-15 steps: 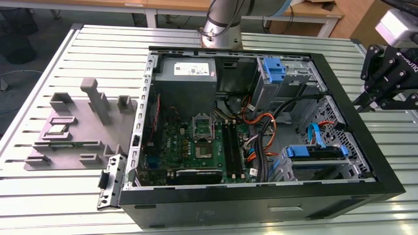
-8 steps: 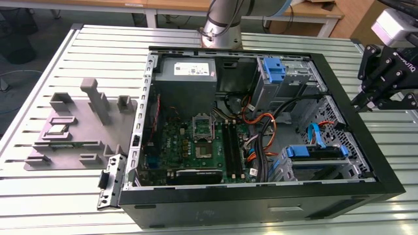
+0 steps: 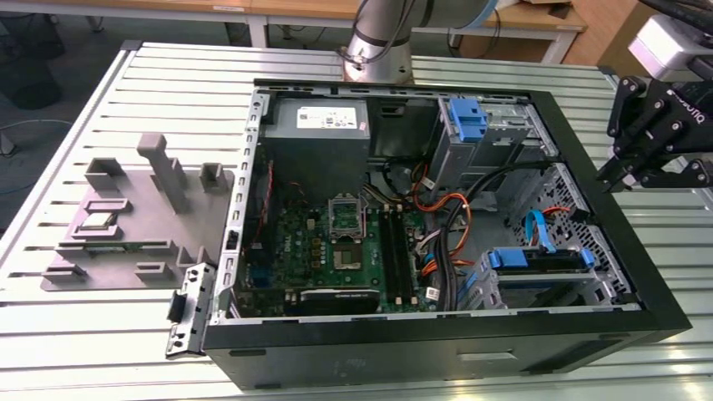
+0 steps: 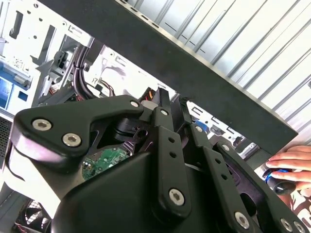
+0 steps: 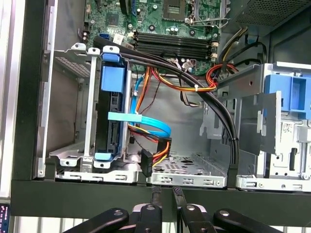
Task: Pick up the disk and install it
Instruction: 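Insert the second disk wire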
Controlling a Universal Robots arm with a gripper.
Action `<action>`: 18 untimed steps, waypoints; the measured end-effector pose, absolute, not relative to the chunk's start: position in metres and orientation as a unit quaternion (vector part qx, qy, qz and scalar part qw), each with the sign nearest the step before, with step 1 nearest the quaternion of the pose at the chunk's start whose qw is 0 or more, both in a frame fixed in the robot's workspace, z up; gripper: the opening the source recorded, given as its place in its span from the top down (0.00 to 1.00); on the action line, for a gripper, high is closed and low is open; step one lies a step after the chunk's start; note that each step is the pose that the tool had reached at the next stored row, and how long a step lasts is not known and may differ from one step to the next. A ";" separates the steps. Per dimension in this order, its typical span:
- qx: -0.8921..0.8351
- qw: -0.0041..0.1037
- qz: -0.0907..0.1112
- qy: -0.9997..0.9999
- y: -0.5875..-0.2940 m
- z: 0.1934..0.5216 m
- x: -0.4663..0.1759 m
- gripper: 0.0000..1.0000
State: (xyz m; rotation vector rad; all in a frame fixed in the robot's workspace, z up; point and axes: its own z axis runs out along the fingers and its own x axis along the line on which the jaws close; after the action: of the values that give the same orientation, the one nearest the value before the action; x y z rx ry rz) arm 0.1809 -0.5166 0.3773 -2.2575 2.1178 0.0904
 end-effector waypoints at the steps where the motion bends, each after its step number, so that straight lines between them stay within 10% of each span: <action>1: -0.729 0.023 0.029 0.684 -0.517 0.377 0.181 0.77; 18: -0.729 0.023 0.029 0.684 -0.521 0.377 0.179 0.77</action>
State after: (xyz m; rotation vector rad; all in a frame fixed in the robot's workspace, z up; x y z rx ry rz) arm 0.1793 -0.5208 0.3772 -2.2574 2.1176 0.0908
